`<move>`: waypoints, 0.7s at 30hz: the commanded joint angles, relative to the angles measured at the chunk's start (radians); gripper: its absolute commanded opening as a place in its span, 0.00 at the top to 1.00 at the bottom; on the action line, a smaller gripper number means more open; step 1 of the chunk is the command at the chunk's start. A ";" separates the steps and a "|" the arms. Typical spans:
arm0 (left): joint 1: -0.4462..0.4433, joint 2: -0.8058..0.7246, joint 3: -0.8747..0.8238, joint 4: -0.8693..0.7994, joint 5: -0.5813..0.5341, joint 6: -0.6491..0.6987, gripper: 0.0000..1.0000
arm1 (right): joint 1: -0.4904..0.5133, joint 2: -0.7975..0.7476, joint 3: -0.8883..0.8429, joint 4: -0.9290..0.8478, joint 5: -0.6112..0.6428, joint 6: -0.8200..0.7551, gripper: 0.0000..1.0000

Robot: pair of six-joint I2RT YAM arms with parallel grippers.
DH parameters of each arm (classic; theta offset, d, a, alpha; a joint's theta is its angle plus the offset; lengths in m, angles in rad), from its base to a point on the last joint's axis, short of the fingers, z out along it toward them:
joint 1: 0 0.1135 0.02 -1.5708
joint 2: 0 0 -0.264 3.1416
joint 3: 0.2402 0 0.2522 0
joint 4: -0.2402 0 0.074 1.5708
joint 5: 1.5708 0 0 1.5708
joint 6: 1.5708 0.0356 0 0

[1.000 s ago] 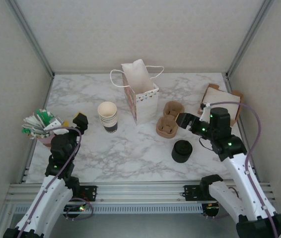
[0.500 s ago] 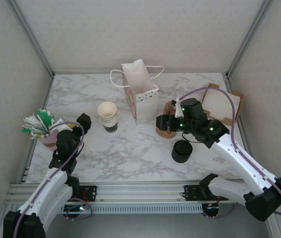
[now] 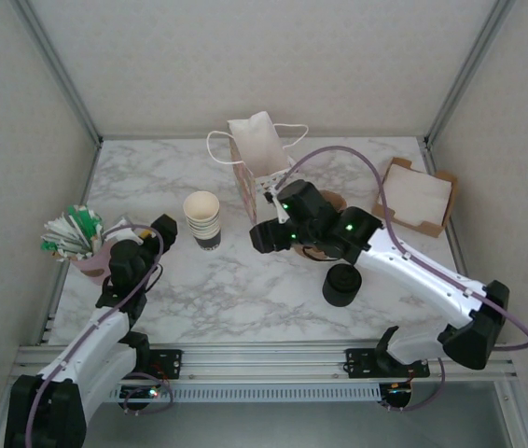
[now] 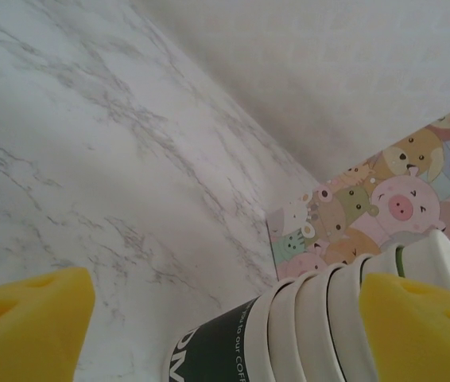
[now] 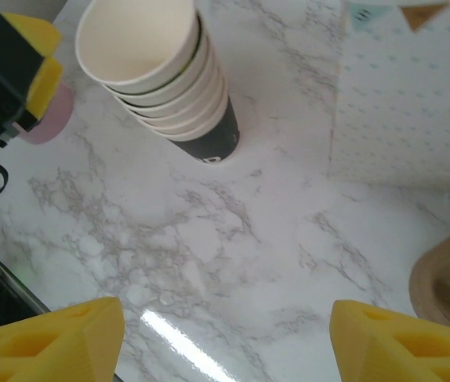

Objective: Pack the takeout coffee

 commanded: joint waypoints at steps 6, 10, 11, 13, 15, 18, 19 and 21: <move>0.017 -0.001 0.019 0.056 0.089 -0.012 0.22 | 0.048 0.189 0.238 -0.113 0.062 0.025 0.39; 0.018 -0.016 0.005 0.085 0.118 -0.016 0.22 | 0.049 0.299 0.371 -0.168 0.078 0.062 0.45; 0.019 -0.017 0.002 0.092 0.122 -0.017 0.22 | 0.047 0.330 0.411 -0.185 0.081 0.066 0.46; 0.019 -0.017 -0.003 0.099 0.128 -0.018 0.21 | 0.048 0.393 0.492 -0.218 0.087 0.074 0.49; 0.018 -0.016 -0.006 0.104 0.132 -0.020 0.21 | 0.049 0.459 0.576 -0.254 0.098 0.077 0.51; 0.019 -0.014 -0.010 0.118 0.144 -0.024 0.21 | 0.049 0.553 0.710 -0.326 0.125 0.077 0.54; 0.019 -0.012 -0.014 0.122 0.148 -0.026 0.21 | 0.048 0.584 0.756 -0.347 0.134 0.075 0.55; 0.018 -0.011 -0.017 0.132 0.154 -0.029 0.21 | 0.049 0.638 0.832 -0.383 0.148 0.071 0.56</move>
